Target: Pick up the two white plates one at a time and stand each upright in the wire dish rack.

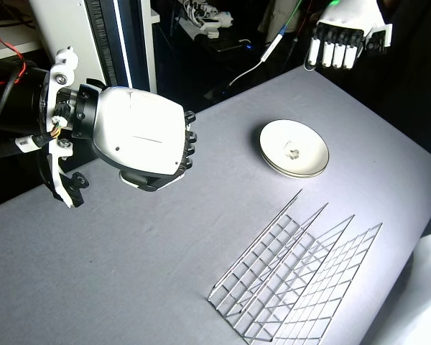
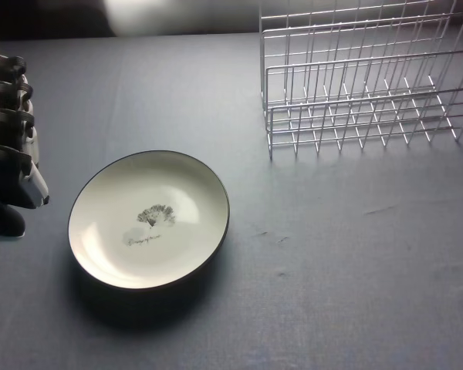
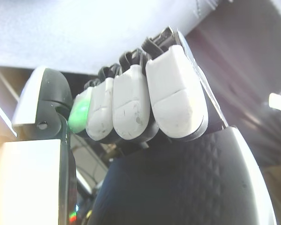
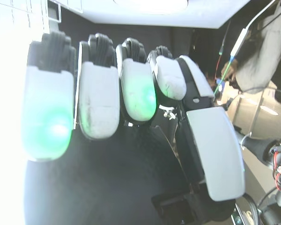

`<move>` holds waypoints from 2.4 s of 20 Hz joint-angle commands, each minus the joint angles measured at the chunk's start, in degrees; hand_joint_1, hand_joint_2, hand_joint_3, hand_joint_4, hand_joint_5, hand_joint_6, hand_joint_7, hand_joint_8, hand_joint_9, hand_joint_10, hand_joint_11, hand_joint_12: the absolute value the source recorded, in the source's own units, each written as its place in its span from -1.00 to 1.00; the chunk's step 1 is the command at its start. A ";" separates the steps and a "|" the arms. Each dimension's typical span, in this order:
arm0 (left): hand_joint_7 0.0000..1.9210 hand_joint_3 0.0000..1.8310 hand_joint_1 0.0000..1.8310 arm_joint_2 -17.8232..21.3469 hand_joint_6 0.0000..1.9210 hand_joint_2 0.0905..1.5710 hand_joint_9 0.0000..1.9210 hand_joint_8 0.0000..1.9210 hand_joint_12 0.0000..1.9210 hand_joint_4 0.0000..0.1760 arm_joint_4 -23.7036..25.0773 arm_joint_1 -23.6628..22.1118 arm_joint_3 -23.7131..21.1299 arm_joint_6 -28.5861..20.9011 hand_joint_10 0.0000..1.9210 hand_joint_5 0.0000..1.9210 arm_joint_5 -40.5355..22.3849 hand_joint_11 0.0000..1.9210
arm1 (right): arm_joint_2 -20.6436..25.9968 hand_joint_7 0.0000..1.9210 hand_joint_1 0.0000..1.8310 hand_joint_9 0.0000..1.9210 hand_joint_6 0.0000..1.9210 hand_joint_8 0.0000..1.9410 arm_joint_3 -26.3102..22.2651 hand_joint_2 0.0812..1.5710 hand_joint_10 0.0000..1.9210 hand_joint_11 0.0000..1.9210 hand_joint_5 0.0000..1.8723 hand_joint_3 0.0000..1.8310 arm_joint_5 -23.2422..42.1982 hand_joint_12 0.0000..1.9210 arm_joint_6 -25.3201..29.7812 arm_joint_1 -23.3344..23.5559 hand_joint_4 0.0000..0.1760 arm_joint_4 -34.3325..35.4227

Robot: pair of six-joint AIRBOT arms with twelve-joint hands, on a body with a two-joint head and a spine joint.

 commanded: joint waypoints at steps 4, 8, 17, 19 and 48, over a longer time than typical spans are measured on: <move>-1.00 -0.95 -1.00 0.39 -1.00 0.41 -1.00 -1.00 -1.00 -1.00 -4.08 -0.09 0.11 -1.04 -1.00 -1.00 -1.84 -1.00 | 0.10 -0.93 -1.00 -0.98 -0.98 -0.99 0.14 0.68 -0.99 -0.99 -0.91 -0.98 4.76 -1.00 -0.79 0.34 -1.00 2.36; -1.00 -0.96 -1.00 0.27 -1.00 0.39 -1.00 -1.00 -1.00 -1.00 -0.52 0.34 -1.15 -1.02 -1.00 -1.00 -2.07 -1.00 | 0.00 -0.94 -1.00 -1.00 -1.00 -1.00 0.14 0.69 -1.00 -1.00 -0.91 -0.99 4.71 -1.00 -1.33 0.34 -1.00 1.51; -1.00 -0.97 -1.00 0.23 -1.00 0.39 -1.00 -1.00 -1.00 -1.00 4.25 5.85 0.98 0.10 -1.00 -1.00 -3.72 -1.00 | 0.03 -0.93 -0.94 -0.98 -1.00 -1.00 0.13 0.66 -1.00 -1.00 -0.92 -1.00 5.79 -1.00 -1.30 0.39 -1.00 1.62; -1.00 -0.97 -1.00 0.12 -1.00 0.40 -1.00 -1.00 -1.00 -1.00 5.45 5.87 1.02 0.08 -1.00 -1.00 -3.36 -1.00 | 0.01 -0.97 -1.00 -1.00 -1.00 -1.00 0.12 0.67 -1.00 -1.00 -0.95 -1.00 5.74 -1.00 -1.19 0.37 -1.00 1.92; -1.00 -0.99 -1.00 -21.01 -1.00 0.42 -1.00 -1.00 -1.00 -1.00 8.79 14.91 23.28 -5.54 -1.00 -1.00 0.51 -1.00 | -12.45 -0.97 -0.88 -1.00 -1.00 -1.00 5.94 0.64 -1.00 -1.00 -0.94 -1.00 0.44 -1.00 -3.02 11.79 -1.00 -13.50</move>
